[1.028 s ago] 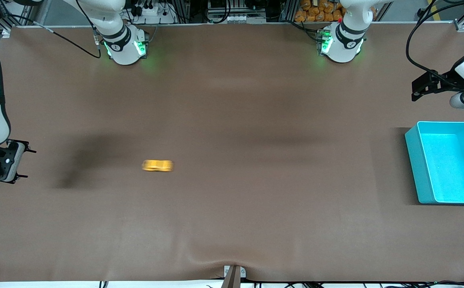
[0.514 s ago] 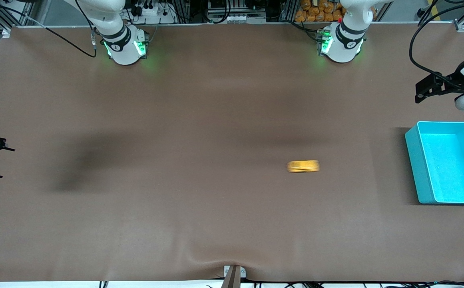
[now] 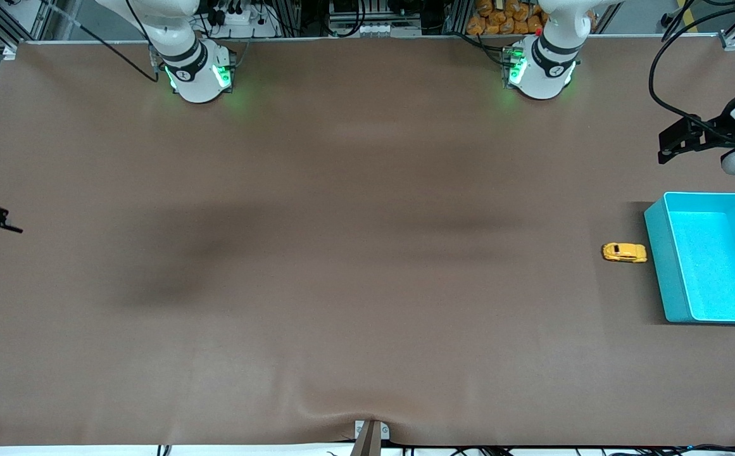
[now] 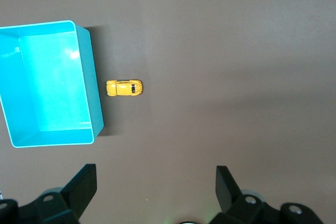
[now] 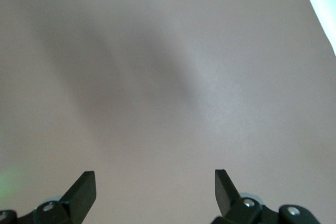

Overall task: Wind and store yellow beetle car
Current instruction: 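Move the left gripper toward the car beside the box while the right gripper returns, then lower the left gripper over the car and close on it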

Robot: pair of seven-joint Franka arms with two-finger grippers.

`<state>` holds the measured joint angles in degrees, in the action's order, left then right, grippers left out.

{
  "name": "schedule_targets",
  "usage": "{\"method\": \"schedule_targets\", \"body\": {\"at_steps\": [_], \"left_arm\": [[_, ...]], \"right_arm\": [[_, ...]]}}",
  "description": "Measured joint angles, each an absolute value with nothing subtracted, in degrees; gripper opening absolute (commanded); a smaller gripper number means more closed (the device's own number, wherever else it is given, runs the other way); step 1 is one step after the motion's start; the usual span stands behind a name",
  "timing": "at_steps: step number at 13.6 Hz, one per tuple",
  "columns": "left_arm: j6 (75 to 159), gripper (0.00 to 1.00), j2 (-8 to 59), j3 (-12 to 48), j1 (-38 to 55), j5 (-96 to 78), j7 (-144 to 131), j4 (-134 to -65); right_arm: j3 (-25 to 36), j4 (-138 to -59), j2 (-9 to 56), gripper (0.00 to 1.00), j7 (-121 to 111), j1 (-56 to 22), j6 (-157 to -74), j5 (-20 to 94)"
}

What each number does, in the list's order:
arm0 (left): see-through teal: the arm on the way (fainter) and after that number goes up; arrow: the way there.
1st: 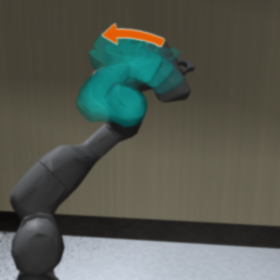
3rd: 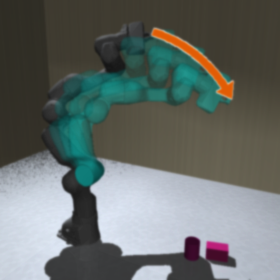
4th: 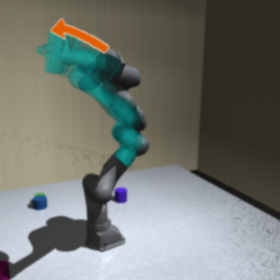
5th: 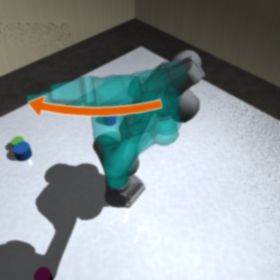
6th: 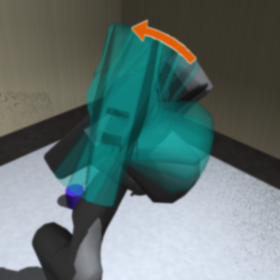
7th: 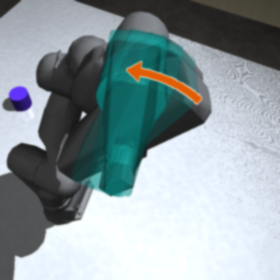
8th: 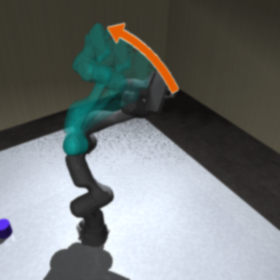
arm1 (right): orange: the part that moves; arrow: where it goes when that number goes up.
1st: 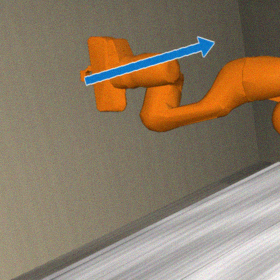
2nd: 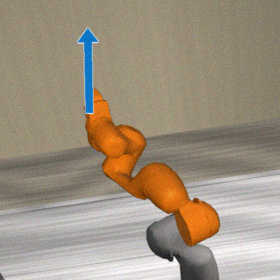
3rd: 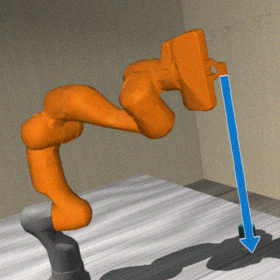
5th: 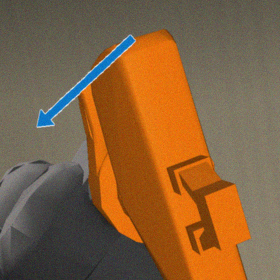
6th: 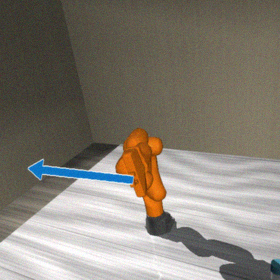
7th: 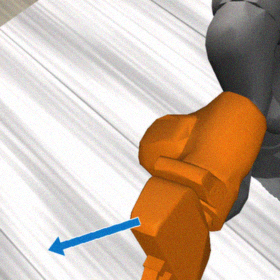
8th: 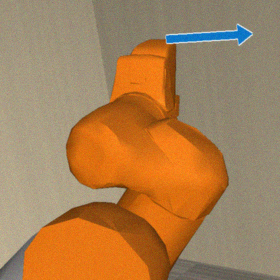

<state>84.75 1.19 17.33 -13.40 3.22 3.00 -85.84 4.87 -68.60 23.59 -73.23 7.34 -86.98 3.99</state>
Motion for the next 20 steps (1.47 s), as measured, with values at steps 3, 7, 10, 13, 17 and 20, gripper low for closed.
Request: {"method": "schedule_targets", "body": {"at_steps": [3, 7, 10, 13, 17, 20], "left_arm": [[84.77, 1.0, 1.45, 17.11, -14.51, 3.27, 3.02, -85.85], [85.67, 1.0, 3.08, 16.97, -15.42, 4.33, 3.16, -85.82], [88.49, 1.0, 7.03, 18.09, -14.45, 13.64, 3.13, -85.78], [89.93, 1.0, 10.66, 18.48, -12.88, 18.73, 2.22, -85.51], [90.24, 1.0, 13.36, 17.73, -14.26, 19.08, 1.77, -85.41], [91.12, 1.0, 13.93, 17.62, -15.33, 18.79, -0.16, -85.39]], "right_arm": [[4.89, -66.24, 22.44, 1.0, -62.62, 5.07, -84.06, 3.27], [4.9, -65.22, 20.51, 1.0, -56.07, 4.12, -84.06, -0.91], [4.9, -65.14, 18.38, 1.0, -50.01, 3.55, -83.1, -3.32], [4.98, -65.13, 17.64, 1.0, -39.72, 3.45, -80.69, -3.44], [4.7, -65.12, 16.33, 1.0, -19.69, 1.09, -80.24, -2.85], [4.71, -65.31, 15.59, 1.0, -10.17, 0.04, -80.11, -1.59]]}}
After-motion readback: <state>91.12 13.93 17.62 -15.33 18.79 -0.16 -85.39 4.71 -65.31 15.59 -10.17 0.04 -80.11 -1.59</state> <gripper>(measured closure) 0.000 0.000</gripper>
